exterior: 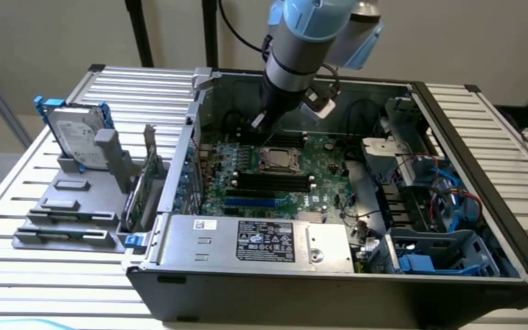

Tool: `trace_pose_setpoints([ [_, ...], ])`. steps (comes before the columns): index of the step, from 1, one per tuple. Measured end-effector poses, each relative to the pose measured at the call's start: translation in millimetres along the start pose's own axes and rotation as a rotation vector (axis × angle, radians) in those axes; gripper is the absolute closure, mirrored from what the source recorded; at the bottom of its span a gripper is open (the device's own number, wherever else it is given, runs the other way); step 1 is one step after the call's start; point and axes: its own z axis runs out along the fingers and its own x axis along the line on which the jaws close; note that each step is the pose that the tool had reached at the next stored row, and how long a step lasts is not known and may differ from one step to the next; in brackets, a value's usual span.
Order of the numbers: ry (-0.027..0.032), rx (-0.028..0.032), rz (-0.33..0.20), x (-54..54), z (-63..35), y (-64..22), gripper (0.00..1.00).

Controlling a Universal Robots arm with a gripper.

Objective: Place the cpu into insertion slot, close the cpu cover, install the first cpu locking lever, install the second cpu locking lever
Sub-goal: 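Install the first cpu locking lever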

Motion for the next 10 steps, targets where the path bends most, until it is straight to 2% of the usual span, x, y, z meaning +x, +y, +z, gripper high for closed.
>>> trace_pose_setpoints([
  [5,0.0015,-0.0022,-0.001,-3.3,8.4,1.7,0.89],
  [10,0.0059,-0.0081,-0.004,-6.2,16.3,3.0,0.89],
])
